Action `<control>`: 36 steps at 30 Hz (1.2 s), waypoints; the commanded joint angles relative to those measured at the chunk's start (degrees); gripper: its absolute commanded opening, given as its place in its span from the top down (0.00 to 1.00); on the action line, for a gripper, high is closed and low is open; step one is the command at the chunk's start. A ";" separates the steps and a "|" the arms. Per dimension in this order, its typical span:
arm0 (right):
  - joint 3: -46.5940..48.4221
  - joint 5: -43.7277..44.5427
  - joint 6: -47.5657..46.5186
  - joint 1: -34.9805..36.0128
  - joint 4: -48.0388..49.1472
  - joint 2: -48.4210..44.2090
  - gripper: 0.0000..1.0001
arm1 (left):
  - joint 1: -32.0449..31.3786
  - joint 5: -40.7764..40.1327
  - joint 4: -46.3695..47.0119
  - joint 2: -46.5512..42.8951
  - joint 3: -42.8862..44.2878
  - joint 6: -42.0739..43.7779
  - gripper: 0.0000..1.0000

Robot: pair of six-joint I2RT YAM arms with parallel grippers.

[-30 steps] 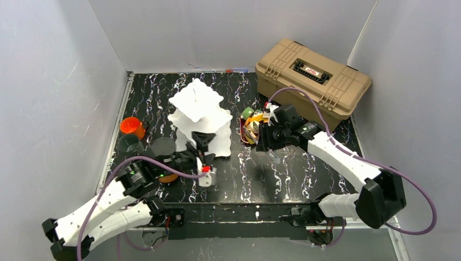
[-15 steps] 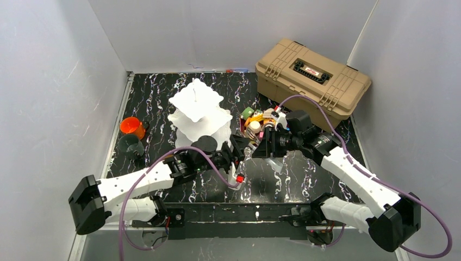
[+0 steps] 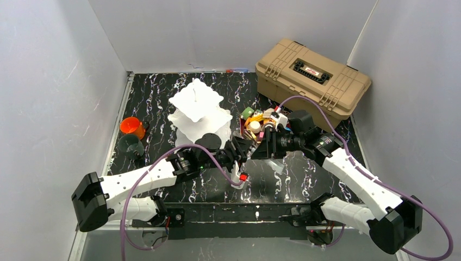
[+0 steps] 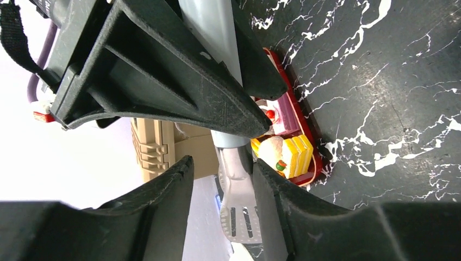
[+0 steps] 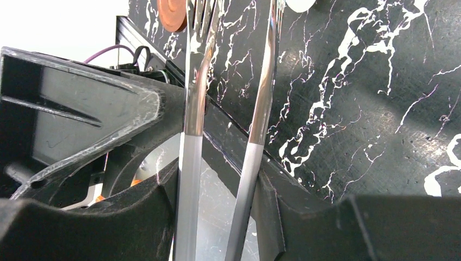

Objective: Serve the afternoon tea
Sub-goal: Adjust the clamp.

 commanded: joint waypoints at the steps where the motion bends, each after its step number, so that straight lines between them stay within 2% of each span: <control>1: 1.34 -3.07 -0.15 -0.24 1.17 -1.48 0.53 | -0.26 2.08 -4.24 -0.54 3.87 -1.33 0.59; 11: 1.41 -4.67 0.14 0.64 2.07 -2.33 0.43 | -0.26 2.29 -6.39 0.46 5.01 -2.13 0.63; 20: 1.76 -3.13 -0.90 0.94 3.15 -2.80 0.28 | -0.26 2.58 -8.79 1.16 6.56 -2.73 0.94; 23: 2.36 -2.04 -2.55 0.94 1.50 -2.74 0.16 | -0.26 2.40 -10.35 0.71 6.80 -3.42 0.95; 31: 7.15 1.92 -8.19 0.94 -4.17 -1.34 0.10 | -0.31 2.41 -12.89 -0.51 6.91 -3.97 0.97; 36: 7.66 0.97 -8.85 1.01 -4.33 -0.82 0.08 | -0.26 2.22 -12.18 -0.65 6.72 -4.15 0.97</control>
